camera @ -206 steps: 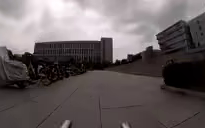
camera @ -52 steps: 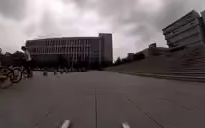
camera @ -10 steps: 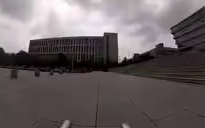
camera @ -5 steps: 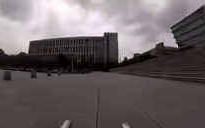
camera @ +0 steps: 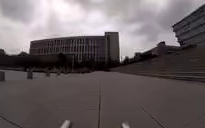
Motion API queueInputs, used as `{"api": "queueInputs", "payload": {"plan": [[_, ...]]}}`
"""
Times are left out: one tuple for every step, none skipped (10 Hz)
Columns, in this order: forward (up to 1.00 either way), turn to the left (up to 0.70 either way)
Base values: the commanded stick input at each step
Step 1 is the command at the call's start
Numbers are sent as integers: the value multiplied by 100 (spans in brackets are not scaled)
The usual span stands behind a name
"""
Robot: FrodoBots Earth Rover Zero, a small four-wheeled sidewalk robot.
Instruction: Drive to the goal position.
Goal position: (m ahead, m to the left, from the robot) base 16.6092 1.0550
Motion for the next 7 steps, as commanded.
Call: {"api": "queueInputs", "payload": {"plan": [[100,-12],[100,-1],[100,-9],[100,-3],[100,0],[100,0],[100,0]]}}
